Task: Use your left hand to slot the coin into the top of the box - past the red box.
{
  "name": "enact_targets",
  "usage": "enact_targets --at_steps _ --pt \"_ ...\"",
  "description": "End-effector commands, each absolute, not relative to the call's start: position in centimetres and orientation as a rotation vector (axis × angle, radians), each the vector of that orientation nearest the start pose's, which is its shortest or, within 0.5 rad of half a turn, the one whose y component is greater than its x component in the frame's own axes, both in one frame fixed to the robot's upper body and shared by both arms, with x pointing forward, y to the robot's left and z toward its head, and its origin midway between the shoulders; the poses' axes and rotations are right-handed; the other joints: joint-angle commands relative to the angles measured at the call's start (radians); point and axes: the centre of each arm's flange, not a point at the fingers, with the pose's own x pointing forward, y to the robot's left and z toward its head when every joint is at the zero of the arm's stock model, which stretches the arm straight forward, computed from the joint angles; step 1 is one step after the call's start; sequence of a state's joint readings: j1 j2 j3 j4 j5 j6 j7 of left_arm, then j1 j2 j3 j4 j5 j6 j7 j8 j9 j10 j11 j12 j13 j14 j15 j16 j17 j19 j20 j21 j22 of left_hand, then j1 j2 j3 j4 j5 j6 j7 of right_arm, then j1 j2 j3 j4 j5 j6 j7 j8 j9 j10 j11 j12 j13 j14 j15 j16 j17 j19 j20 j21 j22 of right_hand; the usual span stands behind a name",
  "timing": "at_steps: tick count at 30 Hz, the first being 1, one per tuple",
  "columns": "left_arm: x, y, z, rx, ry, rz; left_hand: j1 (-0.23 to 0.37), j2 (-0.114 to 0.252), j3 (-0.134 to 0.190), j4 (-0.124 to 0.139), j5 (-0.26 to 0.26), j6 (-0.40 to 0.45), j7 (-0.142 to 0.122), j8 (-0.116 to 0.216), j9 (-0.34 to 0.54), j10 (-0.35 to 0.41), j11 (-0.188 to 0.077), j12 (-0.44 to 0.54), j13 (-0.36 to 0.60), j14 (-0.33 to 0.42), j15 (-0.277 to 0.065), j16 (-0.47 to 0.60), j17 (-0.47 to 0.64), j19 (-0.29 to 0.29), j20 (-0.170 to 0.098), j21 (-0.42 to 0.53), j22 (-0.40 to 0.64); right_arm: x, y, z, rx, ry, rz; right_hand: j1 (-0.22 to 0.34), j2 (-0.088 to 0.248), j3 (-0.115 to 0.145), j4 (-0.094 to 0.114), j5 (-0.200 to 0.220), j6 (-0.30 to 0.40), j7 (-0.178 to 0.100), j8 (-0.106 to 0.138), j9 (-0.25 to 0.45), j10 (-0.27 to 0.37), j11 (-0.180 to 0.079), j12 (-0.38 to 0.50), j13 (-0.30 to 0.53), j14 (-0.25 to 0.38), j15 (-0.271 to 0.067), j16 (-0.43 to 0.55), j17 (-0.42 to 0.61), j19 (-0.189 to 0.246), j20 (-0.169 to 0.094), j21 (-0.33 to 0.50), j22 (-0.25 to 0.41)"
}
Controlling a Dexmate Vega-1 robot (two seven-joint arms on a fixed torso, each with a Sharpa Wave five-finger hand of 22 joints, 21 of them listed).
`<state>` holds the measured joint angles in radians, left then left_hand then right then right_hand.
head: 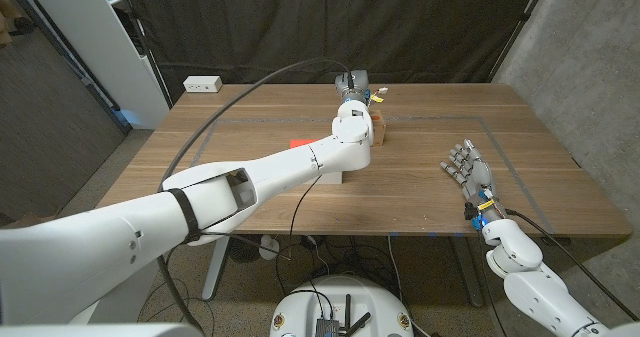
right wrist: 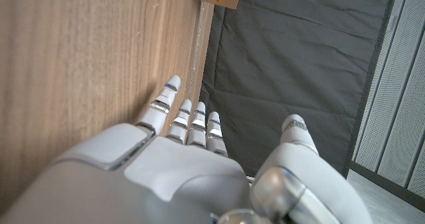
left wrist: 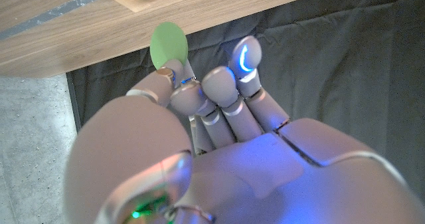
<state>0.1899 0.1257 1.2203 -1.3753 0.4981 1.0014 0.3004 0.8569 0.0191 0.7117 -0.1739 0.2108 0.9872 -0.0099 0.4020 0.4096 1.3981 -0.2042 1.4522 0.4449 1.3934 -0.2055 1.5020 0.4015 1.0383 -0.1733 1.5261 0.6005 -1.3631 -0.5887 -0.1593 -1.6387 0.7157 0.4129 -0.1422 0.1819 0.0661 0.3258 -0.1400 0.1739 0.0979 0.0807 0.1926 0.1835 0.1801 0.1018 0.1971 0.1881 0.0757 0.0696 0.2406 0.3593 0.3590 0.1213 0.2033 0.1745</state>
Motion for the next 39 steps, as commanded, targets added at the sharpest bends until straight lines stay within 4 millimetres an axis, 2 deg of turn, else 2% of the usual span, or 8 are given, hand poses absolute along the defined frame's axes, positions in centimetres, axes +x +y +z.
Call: enact_targets --at_steps 1,13,39 --pt "61.7 -3.5 11.3 1.4 -0.553 0.346 -0.005 -0.007 0.0 -0.003 0.004 0.048 0.023 0.006 0.003 0.001 -0.004 0.003 0.002 0.008 -0.004 0.006 0.003 0.007 -0.042 0.002 0.001 54.2 -34.8 -14.6 0.192 -0.558 0.014 0.008 0.0 0.006 -0.001 0.005 0.009 0.0 0.004 0.002 0.007 0.001 0.007 0.006 0.008 -0.002 0.004 0.002 0.008 0.0 0.004 0.005" --pt "62.1 -3.3 11.1 1.411 -0.558 0.334 -0.009 -0.01 -0.002 -0.002 0.003 0.048 0.022 0.005 0.001 0.001 -0.005 0.002 0.0 0.003 -0.004 0.001 0.002 0.007 -0.041 0.002 0.002 54.3 -34.7 -14.6 0.187 -0.559 0.01 0.008 0.0 0.006 -0.001 0.005 0.009 0.0 0.004 0.002 0.007 0.001 0.007 0.006 0.008 -0.002 0.004 0.002 0.008 0.0 0.004 0.005" --pt "62.6 -4.3 10.1 1.438 -0.581 0.306 -0.02 -0.01 -0.004 -0.001 0.001 0.052 0.024 0.005 0.0 0.002 -0.004 0.002 -0.004 0.008 -0.004 0.002 0.002 0.012 -0.041 0.005 0.004 54.2 -34.9 -15.0 0.201 -0.553 0.002 0.008 0.0 0.006 -0.001 0.005 0.009 0.0 0.004 0.002 0.007 0.001 0.007 0.006 0.008 -0.002 0.004 0.002 0.008 0.0 0.004 0.005"
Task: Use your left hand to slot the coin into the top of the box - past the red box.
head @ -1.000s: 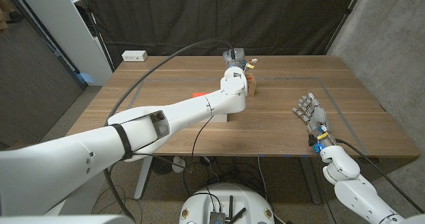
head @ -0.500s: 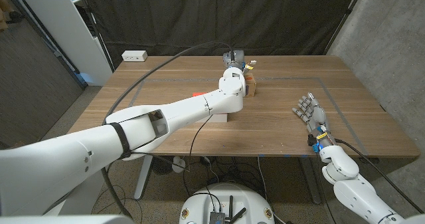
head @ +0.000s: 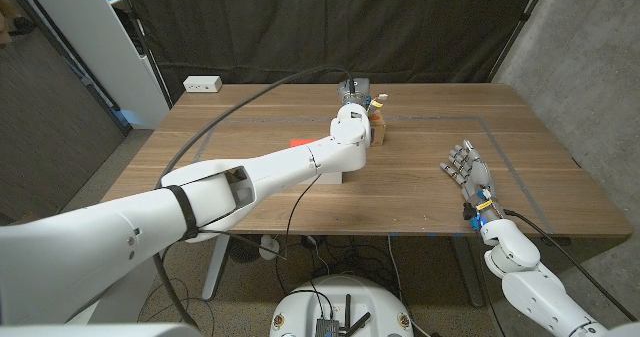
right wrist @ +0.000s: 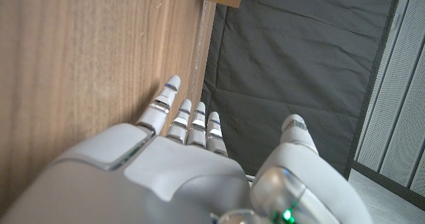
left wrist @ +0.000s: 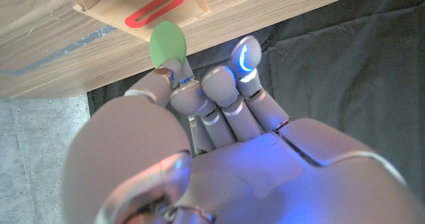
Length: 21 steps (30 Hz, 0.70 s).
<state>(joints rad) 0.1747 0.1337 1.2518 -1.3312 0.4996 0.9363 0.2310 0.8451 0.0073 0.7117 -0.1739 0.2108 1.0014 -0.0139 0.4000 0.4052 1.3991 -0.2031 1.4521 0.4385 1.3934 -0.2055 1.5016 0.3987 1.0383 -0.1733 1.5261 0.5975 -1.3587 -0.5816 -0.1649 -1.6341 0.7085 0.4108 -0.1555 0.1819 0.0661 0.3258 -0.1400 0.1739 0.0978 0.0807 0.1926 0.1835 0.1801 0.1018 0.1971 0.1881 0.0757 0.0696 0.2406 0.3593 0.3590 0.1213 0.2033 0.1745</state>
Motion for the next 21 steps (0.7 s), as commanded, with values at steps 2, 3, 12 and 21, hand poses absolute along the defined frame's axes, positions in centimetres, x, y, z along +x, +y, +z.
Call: enact_targets --at_steps 2,3,12,21 --pt "62.61 -4.28 10.07 1.437 -0.585 0.308 -0.008 0.002 -0.004 -0.002 0.001 0.037 0.028 0.007 0.004 0.002 -0.005 0.002 0.003 0.006 -0.004 0.001 0.004 0.005 -0.041 -0.001 0.002 54.14 -34.9 -15.04 0.194 -0.553 0.003 0.008 0.0 0.006 -0.001 0.005 0.009 0.0 0.004 0.002 0.007 0.001 0.007 0.006 0.008 -0.002 0.004 0.002 0.008 0.0 0.004 0.005" --pt "62.66 -4.27 10.06 1.434 -0.588 0.307 -0.008 0.002 -0.004 -0.002 0.001 0.038 0.027 0.007 0.004 0.002 -0.005 0.002 0.002 0.006 -0.004 0.001 0.004 0.008 -0.041 0.001 0.003 54.15 -34.9 -15.05 0.199 -0.551 0.002 0.008 0.0 0.006 -0.001 0.005 0.009 0.0 0.004 0.002 0.007 0.001 0.007 0.006 0.008 -0.002 0.004 0.002 0.008 0.0 0.004 0.005" --pt "62.9 -4.1 9.99 1.436 -0.598 0.309 -0.01 0.002 -0.003 -0.002 0.0 0.04 0.028 0.009 0.006 0.001 -0.005 0.0 -0.001 0.005 -0.004 0.001 0.005 0.006 -0.041 -0.001 0.0 54.22 -34.86 -15.04 0.191 -0.548 0.002 0.008 0.0 0.006 -0.001 0.005 0.009 0.0 0.004 0.002 0.007 0.001 0.007 0.006 0.008 -0.002 0.004 0.002 0.008 0.0 0.004 0.005" --pt "63.12 -4.05 9.97 1.427 -0.605 0.314 -0.011 0.001 -0.002 -0.002 0.0 0.043 0.027 0.009 0.005 0.003 -0.005 0.002 -0.001 0.004 -0.004 -0.001 0.003 0.008 -0.041 0.002 0.004 54.45 -34.8 -14.99 0.191 -0.547 0.002 0.008 0.0 0.006 -0.001 0.005 0.009 0.0 0.004 0.002 0.007 0.001 0.007 0.006 0.008 -0.002 0.004 0.002 0.008 0.0 0.004 0.005"
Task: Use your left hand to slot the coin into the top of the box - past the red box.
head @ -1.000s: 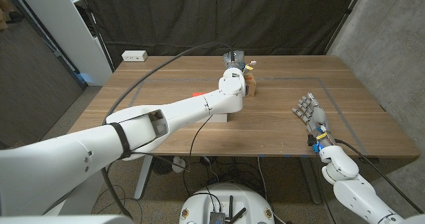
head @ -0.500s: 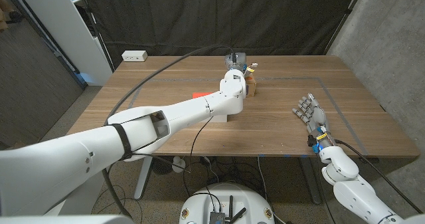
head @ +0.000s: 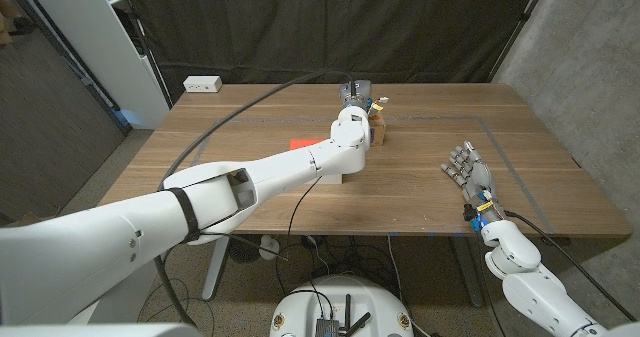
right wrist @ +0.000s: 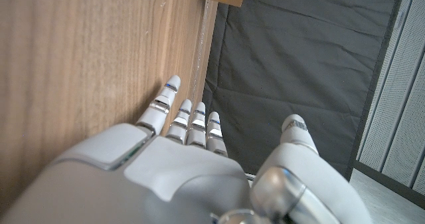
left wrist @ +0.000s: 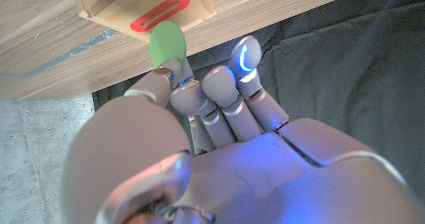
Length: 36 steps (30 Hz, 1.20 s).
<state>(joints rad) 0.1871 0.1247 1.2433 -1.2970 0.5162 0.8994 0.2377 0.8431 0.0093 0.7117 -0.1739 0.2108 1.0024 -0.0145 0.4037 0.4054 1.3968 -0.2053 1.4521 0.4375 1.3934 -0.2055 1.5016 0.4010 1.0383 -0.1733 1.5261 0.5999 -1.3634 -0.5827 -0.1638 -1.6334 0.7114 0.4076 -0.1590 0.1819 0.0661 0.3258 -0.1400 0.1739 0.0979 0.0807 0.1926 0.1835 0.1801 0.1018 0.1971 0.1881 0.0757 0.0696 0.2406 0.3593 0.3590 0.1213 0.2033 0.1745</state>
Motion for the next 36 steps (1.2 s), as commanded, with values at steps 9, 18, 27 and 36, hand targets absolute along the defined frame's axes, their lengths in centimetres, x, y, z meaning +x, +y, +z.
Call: enact_targets --at_steps 9,18,27,36 --pt "63.5 -4.0 9.7 1.431 -0.594 0.305 -0.009 -0.001 -0.002 -0.002 0.0 0.042 0.026 0.006 0.006 0.002 -0.004 0.002 0.003 0.006 -0.004 0.002 0.004 0.009 -0.041 0.003 -0.001 54.6 -34.8 -14.9 0.199 -0.549 0.0 0.008 0.0 0.006 -0.001 0.005 0.009 0.0 0.004 0.002 0.007 0.001 0.007 0.006 0.008 -0.002 0.004 0.002 0.008 0.0 0.004 0.005" --pt "63.8 -4.1 9.5 1.434 -0.587 0.294 -0.011 -0.001 -0.001 -0.002 0.0 0.041 0.025 0.005 0.008 0.003 -0.003 0.001 0.0 0.006 -0.004 0.0 0.001 0.01 -0.041 0.005 0.002 54.6 -34.8 -14.9 0.194 -0.552 -0.003 0.008 0.0 0.006 -0.001 0.005 0.009 0.0 0.004 0.002 0.007 0.001 0.007 0.006 0.008 -0.002 0.004 0.002 0.008 0.0 0.004 0.005" --pt "64.1 -4.3 9.3 1.436 -0.583 0.28 -0.018 -0.001 -0.001 0.001 -0.002 0.04 0.026 0.005 0.008 -0.001 -0.003 -0.004 -0.003 0.004 -0.004 0.0 0.004 0.007 -0.041 0.004 0.004 54.5 -34.9 -15.0 0.201 -0.554 -0.008 0.008 0.0 0.006 -0.001 0.005 0.009 0.0 0.004 0.002 0.007 0.001 0.007 0.006 0.008 -0.002 0.004 0.002 0.008 0.0 0.004 0.005" --pt "64.2 -4.4 9.1 1.443 -0.583 0.274 -0.021 -0.002 0.0 -0.002 -0.002 0.043 0.024 0.004 0.006 0.002 -0.003 0.001 0.006 0.003 -0.004 -0.003 0.003 0.007 -0.041 0.003 0.005 54.4 -34.9 -15.1 0.2 -0.553 -0.011 0.008 0.0 0.006 -0.001 0.005 0.009 0.0 0.004 0.002 0.007 0.001 0.007 0.006 0.008 -0.002 0.004 0.002 0.008 0.0 0.004 0.005"
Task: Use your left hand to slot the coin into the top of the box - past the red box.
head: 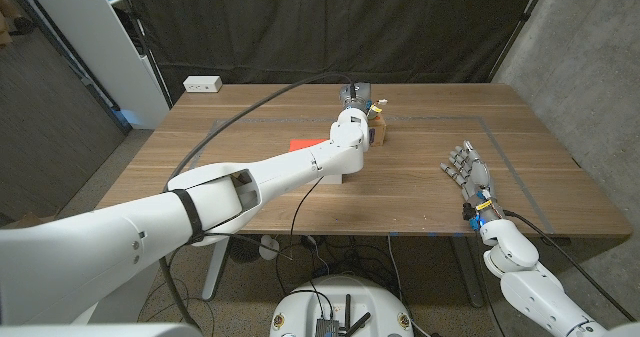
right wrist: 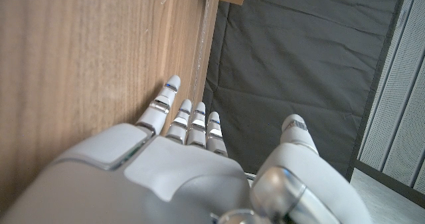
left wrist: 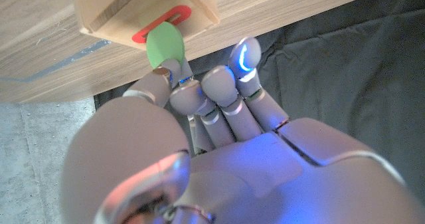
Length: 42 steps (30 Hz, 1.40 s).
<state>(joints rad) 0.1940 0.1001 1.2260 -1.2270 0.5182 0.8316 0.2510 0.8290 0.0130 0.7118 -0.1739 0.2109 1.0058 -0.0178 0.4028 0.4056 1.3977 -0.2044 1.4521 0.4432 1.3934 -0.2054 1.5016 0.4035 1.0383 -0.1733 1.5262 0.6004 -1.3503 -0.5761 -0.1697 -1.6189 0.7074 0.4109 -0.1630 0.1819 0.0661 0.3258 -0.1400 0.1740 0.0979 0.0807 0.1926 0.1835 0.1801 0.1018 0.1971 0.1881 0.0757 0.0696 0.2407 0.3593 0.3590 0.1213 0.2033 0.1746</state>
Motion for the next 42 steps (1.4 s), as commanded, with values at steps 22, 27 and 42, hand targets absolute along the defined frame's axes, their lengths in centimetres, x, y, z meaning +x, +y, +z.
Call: enact_targets --at_steps 22,27,42 --pt "64.7 -4.2 8.0 1.459 -0.569 0.259 -0.008 -0.01 0.001 -0.002 -0.002 0.03 0.024 0.0 0.005 -0.004 -0.005 0.0 0.01 0.0 -0.004 -0.005 0.005 0.003 -0.041 -0.001 -0.003 54.2 -34.7 -15.4 0.198 -0.541 -0.007 0.008 0.0 0.006 -0.001 0.005 0.009 0.0 0.004 0.002 0.007 0.001 0.007 0.006 0.008 -0.002 0.004 0.002 0.008 0.0 0.004 0.005" --pt "65.0 -4.1 7.5 1.46 -0.56 0.251 -0.009 -0.013 -0.001 -0.002 -0.002 0.026 0.025 -0.005 0.001 -0.005 -0.005 -0.006 0.005 0.001 -0.005 -0.005 0.006 0.002 -0.041 -0.001 -0.005 54.2 -34.6 -15.5 0.197 -0.536 -0.007 0.008 0.0 0.006 -0.001 0.005 0.009 0.0 0.004 0.002 0.007 0.001 0.007 0.006 0.008 -0.002 0.004 0.002 0.008 0.0 0.004 0.005" --pt "65.4 -3.8 7.2 1.468 -0.552 0.242 -0.01 -0.022 -0.009 -0.002 -0.001 0.019 0.02 -0.013 -0.003 -0.001 -0.005 -0.009 0.009 -0.002 -0.005 -0.011 0.004 0.001 -0.041 -0.003 -0.022 54.1 -34.4 -15.4 0.192 -0.533 -0.004 0.008 0.0 0.006 -0.001 0.005 0.009 0.0 0.004 0.002 0.007 0.001 0.007 0.006 0.008 -0.002 0.004 0.002 0.008 0.0 0.004 0.005"
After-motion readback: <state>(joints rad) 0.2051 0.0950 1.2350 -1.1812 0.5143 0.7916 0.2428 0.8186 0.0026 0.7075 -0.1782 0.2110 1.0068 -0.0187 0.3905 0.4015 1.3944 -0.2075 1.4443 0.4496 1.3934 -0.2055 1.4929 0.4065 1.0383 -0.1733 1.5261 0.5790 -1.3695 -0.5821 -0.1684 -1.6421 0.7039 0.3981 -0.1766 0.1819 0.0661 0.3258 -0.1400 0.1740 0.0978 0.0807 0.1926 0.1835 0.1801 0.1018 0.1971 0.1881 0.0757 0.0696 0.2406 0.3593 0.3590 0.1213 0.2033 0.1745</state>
